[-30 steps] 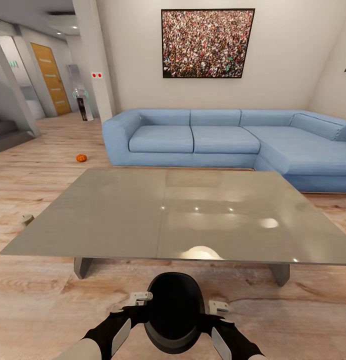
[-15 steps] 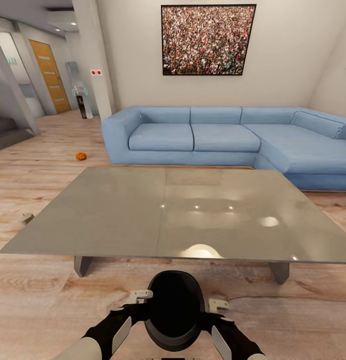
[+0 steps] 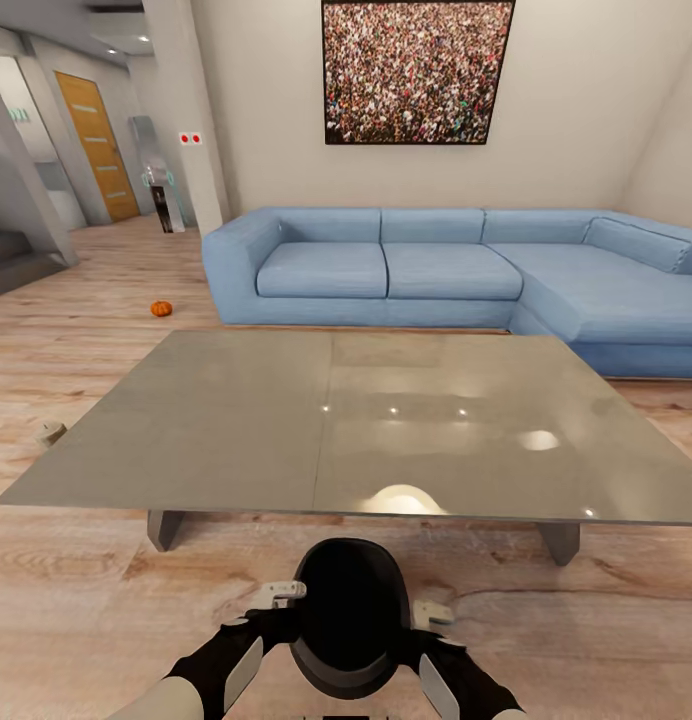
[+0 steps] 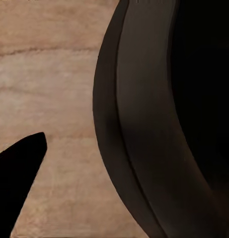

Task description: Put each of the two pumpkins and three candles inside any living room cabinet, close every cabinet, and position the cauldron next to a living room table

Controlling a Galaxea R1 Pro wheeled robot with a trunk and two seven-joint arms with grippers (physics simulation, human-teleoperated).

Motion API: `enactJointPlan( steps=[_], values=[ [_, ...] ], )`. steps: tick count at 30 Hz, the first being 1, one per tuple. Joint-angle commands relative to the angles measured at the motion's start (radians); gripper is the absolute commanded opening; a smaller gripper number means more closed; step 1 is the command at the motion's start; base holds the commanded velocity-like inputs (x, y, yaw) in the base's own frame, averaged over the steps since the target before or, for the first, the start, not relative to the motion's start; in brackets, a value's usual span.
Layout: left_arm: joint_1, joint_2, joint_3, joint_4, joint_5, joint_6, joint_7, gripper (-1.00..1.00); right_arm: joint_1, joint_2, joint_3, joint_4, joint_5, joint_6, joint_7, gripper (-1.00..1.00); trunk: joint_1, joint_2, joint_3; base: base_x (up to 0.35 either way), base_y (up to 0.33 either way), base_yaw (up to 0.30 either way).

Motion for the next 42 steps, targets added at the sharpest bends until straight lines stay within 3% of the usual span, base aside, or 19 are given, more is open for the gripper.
enactJointPlan(
  steps=[1,22,42],
  values=[
    [0.0,0.001,-0.007,-0.002,0.01,0.005,0.0,1.0,0.0,0.0,0.003,-0.001,-0.009,0.005,-0.006,1.0,0.0,0.0,-0.001,0.0,0.0,0.0],
    [0.0,0.002,-0.007,-0.01,0.011,0.013,-0.001,1.0,0.0,0.0,0.003,0.0,-0.01,0.005,-0.006,1.0,0.0,0.0,-0.001,0.0,0.0,0.0],
    [0.0,0.001,-0.007,-0.012,0.012,0.026,-0.001,1.0,0.0,0.0,0.003,0.0,-0.01,0.005,-0.006,1.0,-0.009,0.004,0.076,0.0,0.0,0.0]
  ],
)
